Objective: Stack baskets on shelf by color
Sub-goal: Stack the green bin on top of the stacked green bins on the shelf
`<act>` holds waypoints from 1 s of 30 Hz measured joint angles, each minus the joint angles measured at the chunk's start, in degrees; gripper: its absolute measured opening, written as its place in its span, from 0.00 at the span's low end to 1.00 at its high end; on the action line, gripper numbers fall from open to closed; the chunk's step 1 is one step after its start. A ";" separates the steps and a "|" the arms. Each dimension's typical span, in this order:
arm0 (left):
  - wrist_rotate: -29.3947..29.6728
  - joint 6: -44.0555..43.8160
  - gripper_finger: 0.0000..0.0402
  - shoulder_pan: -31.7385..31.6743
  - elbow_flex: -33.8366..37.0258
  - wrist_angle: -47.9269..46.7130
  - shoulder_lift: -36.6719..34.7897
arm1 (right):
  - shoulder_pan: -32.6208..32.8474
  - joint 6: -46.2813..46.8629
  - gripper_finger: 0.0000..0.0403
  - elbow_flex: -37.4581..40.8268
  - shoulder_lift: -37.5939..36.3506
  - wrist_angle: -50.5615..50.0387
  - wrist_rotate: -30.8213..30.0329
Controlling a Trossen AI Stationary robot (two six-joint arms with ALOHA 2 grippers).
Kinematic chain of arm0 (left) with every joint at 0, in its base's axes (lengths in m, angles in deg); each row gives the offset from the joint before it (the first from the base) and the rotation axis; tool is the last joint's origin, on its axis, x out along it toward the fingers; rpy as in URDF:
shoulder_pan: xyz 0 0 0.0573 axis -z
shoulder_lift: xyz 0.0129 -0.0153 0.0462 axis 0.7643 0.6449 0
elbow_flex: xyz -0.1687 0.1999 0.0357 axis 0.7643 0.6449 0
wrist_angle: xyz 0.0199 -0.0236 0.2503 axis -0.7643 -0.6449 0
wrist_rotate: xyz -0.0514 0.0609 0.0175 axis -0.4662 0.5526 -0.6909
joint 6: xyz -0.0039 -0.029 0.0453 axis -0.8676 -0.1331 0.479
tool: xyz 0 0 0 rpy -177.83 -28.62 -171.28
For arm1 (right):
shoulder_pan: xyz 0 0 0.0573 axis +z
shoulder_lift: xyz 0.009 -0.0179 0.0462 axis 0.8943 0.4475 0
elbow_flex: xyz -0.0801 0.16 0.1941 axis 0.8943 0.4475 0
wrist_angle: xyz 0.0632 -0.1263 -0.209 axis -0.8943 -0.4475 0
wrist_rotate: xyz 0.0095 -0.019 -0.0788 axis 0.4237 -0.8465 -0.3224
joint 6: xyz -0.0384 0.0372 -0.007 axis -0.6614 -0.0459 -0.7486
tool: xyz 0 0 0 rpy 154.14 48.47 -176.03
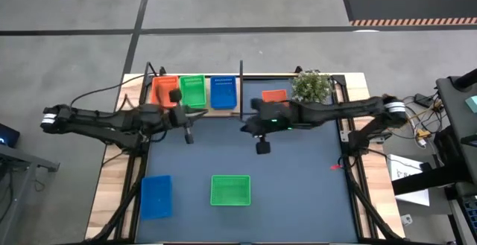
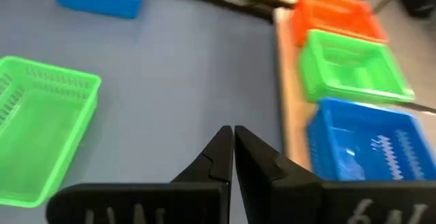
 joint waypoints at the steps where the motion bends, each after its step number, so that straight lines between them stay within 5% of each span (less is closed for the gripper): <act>1: 0.22 -1.63 0.00 -1.06 -1.41 -4.52 1.09 | 0.27 0.45 0.02 2.41 -1.85 1.45 -0.80; 9: -1.45 -9.05 0.00 -16.67 -11.76 -33.55 9.16 | 3.33 -0.85 0.02 17.25 -11.59 10.44 -1.42; 16: -16.05 -3.10 0.00 -30.85 -11.90 -34.26 17.04 | 5.37 0.55 0.02 26.04 -14.87 16.13 -1.47; 30: -21.13 -0.16 0.00 -35.88 -14.28 -31.45 30.95 | 5.54 2.07 0.02 29.40 -14.86 19.47 -1.55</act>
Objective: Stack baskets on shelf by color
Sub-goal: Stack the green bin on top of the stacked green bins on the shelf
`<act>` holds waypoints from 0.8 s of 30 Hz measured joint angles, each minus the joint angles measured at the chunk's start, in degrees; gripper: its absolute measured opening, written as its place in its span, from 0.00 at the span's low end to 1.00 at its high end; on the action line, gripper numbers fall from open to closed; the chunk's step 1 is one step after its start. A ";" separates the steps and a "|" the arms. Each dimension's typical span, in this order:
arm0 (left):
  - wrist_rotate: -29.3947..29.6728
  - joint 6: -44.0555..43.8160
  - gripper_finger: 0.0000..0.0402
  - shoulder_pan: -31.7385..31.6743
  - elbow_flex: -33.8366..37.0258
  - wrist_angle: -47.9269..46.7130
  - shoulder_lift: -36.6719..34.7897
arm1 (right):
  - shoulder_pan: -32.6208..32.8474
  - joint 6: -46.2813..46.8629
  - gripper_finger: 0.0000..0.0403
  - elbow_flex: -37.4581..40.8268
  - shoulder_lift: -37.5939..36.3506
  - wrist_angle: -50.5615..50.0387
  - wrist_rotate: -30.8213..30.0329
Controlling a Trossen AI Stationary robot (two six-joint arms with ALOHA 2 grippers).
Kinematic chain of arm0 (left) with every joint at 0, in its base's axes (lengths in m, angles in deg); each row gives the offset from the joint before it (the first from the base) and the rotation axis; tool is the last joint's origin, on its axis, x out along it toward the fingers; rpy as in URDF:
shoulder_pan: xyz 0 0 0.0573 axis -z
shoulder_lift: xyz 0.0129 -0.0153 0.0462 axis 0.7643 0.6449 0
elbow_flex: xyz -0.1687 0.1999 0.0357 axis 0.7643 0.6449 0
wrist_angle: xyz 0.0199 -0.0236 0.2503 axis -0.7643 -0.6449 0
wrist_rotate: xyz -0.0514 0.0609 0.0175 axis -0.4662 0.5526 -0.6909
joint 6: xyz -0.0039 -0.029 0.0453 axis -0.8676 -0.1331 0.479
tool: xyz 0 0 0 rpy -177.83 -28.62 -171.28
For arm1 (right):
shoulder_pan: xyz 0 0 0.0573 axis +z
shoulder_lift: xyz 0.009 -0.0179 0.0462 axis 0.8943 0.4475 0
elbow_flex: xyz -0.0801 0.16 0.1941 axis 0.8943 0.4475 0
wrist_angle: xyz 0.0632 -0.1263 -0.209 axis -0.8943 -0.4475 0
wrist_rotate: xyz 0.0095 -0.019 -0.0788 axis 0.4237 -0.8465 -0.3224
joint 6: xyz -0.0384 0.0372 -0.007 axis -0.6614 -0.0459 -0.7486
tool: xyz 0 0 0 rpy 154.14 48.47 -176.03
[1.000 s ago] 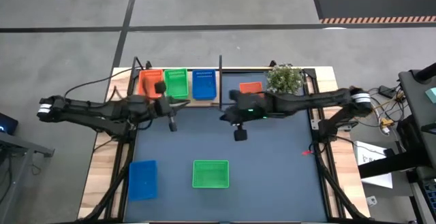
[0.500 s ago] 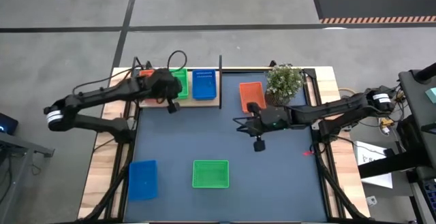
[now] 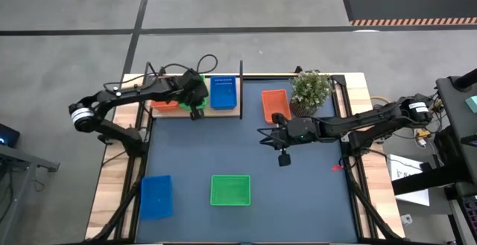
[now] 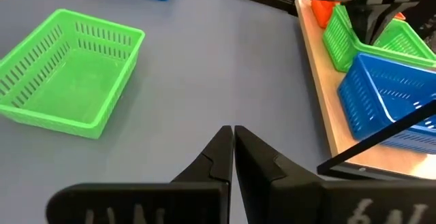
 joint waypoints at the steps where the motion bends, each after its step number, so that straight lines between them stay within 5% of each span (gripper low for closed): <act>1: -0.45 0.00 0.00 0.02 -0.07 -0.02 0.07 | 0.00 -0.01 0.02 0.00 0.00 -0.03 -0.01; 18: -1.73 -0.39 0.00 0.49 0.04 -4.63 -8.57 | 0.00 -0.03 0.02 0.12 0.00 -0.47 -0.02; 24: -1.59 -9.35 0.00 3.60 0.12 -4.23 -15.98 | 0.00 -1.08 0.02 0.13 0.00 -0.44 -0.02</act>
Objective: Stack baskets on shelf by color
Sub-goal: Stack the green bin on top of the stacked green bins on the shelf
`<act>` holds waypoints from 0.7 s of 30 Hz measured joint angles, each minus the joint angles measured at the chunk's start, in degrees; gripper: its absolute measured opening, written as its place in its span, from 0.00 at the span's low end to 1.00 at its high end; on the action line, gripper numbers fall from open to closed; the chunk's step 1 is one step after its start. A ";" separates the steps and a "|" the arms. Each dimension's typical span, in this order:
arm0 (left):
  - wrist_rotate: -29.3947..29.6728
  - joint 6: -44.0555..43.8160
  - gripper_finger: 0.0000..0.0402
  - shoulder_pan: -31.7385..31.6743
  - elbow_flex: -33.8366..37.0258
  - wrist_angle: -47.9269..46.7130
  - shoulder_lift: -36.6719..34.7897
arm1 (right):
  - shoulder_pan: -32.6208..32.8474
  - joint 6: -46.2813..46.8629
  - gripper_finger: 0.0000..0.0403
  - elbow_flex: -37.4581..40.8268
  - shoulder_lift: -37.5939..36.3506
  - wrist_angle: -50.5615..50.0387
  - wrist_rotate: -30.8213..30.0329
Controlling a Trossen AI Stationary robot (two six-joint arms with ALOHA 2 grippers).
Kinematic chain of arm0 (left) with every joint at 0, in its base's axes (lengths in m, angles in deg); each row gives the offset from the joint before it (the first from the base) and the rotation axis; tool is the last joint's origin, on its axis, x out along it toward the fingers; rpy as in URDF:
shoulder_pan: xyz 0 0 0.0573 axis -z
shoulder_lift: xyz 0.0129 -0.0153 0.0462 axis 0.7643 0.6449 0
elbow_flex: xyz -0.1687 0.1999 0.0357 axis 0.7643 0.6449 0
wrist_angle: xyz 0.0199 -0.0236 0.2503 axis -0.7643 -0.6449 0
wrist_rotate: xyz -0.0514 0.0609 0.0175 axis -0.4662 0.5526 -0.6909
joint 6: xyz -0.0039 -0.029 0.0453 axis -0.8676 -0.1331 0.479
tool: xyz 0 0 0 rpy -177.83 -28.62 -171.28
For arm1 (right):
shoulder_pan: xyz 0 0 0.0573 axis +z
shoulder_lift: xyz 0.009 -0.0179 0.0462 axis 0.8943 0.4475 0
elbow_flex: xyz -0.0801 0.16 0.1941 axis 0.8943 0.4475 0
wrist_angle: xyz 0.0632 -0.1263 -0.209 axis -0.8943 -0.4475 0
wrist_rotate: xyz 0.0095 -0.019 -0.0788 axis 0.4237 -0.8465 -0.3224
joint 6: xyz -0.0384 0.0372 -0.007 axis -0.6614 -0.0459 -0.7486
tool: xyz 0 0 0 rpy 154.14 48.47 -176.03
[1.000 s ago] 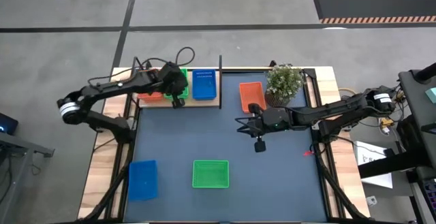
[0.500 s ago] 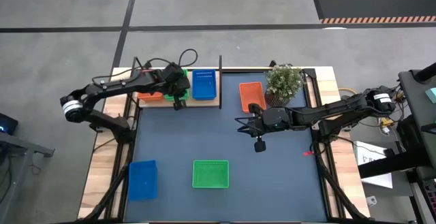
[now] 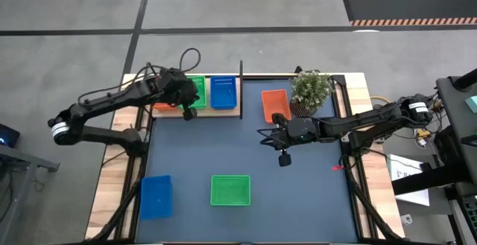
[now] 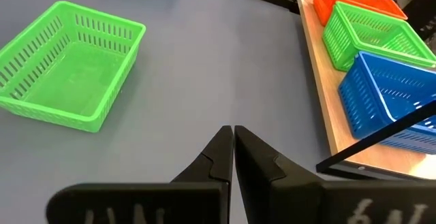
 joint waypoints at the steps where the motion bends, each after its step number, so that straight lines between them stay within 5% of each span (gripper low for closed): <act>1: 0.02 -2.25 0.00 1.27 0.22 0.18 -1.10 | 0.00 -0.37 0.02 0.00 0.00 0.00 0.00; 10: 1.86 -18.43 0.00 23.75 3.16 3.78 -5.89 | -0.02 -4.17 0.02 0.02 0.02 -0.02 0.02; 21: 10.15 -25.01 0.00 48.63 -0.37 10.71 3.36 | -0.02 -4.59 0.02 0.02 0.02 -1.28 0.50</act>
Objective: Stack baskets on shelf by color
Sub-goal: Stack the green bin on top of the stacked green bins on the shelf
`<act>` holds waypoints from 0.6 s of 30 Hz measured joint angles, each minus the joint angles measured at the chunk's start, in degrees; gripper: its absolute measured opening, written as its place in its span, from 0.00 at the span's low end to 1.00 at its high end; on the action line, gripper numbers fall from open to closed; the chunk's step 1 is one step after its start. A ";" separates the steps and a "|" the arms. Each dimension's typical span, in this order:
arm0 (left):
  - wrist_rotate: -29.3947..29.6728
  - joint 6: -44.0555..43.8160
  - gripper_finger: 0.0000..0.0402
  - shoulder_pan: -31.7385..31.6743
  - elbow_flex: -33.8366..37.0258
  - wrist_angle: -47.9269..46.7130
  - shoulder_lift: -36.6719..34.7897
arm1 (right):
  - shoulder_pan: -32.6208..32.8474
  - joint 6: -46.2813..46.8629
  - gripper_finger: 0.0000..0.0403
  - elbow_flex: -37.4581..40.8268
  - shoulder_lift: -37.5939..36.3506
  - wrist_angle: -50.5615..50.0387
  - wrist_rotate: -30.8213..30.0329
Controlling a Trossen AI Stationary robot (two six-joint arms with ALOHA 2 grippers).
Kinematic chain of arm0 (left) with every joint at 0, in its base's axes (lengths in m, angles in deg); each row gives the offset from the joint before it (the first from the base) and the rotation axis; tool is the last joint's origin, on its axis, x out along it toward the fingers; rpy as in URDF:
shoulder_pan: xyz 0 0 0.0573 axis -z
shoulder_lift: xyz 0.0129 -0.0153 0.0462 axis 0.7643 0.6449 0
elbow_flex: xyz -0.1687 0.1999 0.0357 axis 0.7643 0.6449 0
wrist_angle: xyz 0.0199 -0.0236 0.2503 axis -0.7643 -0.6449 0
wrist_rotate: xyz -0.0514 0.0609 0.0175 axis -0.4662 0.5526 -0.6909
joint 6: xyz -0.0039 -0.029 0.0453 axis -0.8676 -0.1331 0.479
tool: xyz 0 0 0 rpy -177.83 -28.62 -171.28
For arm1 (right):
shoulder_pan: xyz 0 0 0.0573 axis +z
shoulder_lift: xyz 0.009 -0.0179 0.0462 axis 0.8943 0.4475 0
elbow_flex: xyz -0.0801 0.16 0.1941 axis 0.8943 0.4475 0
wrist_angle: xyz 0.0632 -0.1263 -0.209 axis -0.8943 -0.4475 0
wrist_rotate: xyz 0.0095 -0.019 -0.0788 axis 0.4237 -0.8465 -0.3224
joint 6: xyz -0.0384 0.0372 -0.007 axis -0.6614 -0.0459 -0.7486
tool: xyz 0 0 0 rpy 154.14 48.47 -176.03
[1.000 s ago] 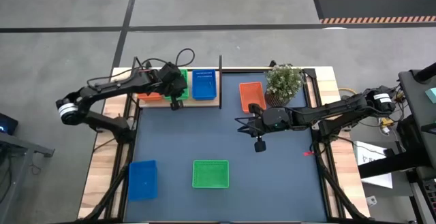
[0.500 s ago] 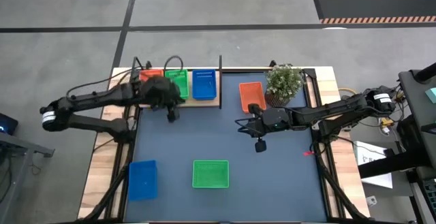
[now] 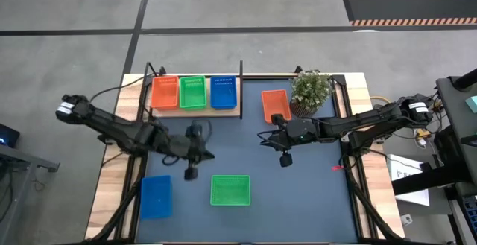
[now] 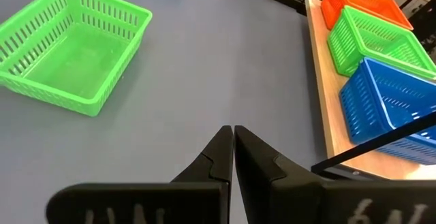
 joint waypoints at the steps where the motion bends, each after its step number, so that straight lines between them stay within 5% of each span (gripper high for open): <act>1: 0.16 2.05 0.00 0.96 -0.83 -0.01 1.75 | 0.00 -0.04 0.02 0.00 0.00 -0.15 0.00; 6: -1.20 19.78 0.00 4.60 -8.32 -9.53 12.03 | 0.00 -1.31 0.02 0.00 0.00 -0.16 -0.01; 12: -4.21 24.07 0.00 4.81 -21.23 -26.09 21.28 | 0.00 -0.55 0.02 0.00 0.00 -0.19 0.01; 18: -9.77 41.28 0.02 6.38 -25.94 -31.90 28.65 | 0.00 -0.12 0.02 0.00 0.00 -0.44 2.77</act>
